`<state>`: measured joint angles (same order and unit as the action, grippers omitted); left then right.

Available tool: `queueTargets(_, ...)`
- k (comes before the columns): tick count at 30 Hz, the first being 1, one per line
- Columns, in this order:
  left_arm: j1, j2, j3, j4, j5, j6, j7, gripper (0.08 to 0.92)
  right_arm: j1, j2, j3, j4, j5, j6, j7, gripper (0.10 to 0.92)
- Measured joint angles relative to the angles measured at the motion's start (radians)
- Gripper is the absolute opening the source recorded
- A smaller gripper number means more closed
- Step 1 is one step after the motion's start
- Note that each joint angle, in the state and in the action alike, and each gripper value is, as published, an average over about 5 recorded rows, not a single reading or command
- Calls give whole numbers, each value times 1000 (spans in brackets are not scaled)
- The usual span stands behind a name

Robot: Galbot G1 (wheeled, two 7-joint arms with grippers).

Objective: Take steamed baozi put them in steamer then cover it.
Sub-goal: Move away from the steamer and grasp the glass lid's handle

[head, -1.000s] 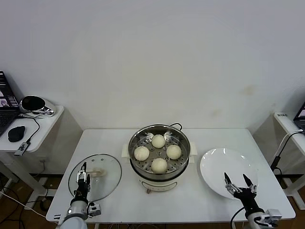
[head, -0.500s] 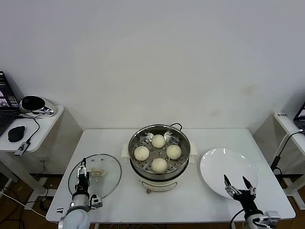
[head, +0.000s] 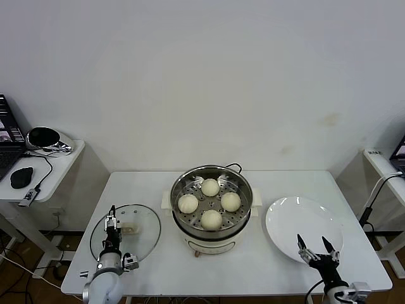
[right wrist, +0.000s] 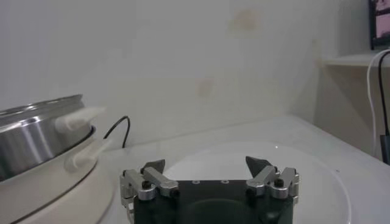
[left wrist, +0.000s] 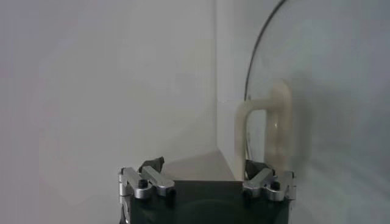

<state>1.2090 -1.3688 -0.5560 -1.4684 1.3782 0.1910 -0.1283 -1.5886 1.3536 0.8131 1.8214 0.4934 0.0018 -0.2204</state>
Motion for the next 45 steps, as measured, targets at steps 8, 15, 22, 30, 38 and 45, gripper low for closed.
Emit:
queueTargets(8, -19, 0, 5, 31, -8, -7, -14, 823, -5, 2, 0, 1, -10, 5, 0, 823)
queueTargets(15, -27, 2, -1, 58, -10, -16, -29, 806, -12, 3, 3, 3, -17, 11, -1, 823)
queueTargets(22, -25, -4, 1, 74, -17, -27, -34, 619, -14, 2, 8, 5, -22, 14, -2, 823)
queueTargets(30, -16, -3, 3, 78, -24, -33, -32, 394, -21, -5, 13, 13, -24, 16, -7, 823)
queueTargets(38, -12, -2, -4, 64, -33, -32, -29, 169, -22, -6, 14, 19, -25, 18, -8, 823)
queueTargets(45, 0, -1, -8, 34, -38, -24, -19, 137, -25, -4, 13, 28, -25, 20, -12, 823)
